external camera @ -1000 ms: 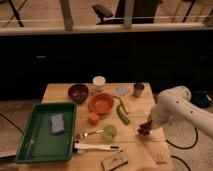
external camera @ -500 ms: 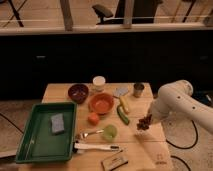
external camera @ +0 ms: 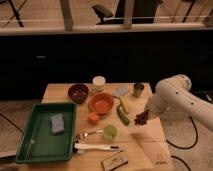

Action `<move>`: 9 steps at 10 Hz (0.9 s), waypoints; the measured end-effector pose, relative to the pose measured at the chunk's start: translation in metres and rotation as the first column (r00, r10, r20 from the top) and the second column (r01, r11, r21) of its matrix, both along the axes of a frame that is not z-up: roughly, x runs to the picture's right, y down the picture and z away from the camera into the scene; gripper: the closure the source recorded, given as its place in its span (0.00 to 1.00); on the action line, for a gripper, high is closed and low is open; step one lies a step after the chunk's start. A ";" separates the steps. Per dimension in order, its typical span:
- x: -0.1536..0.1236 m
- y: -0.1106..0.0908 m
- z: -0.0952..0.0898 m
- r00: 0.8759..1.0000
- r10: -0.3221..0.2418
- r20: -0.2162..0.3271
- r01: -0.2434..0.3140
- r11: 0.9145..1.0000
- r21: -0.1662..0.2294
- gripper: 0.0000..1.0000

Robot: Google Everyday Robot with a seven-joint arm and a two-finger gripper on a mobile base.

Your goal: Place grapes in red bowl

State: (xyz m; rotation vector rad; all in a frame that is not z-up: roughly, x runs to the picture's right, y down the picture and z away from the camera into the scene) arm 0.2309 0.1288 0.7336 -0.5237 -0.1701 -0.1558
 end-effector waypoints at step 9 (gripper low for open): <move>-0.034 -0.041 -0.006 0.998 -0.045 0.032 0.043 0.997 0.071 1.00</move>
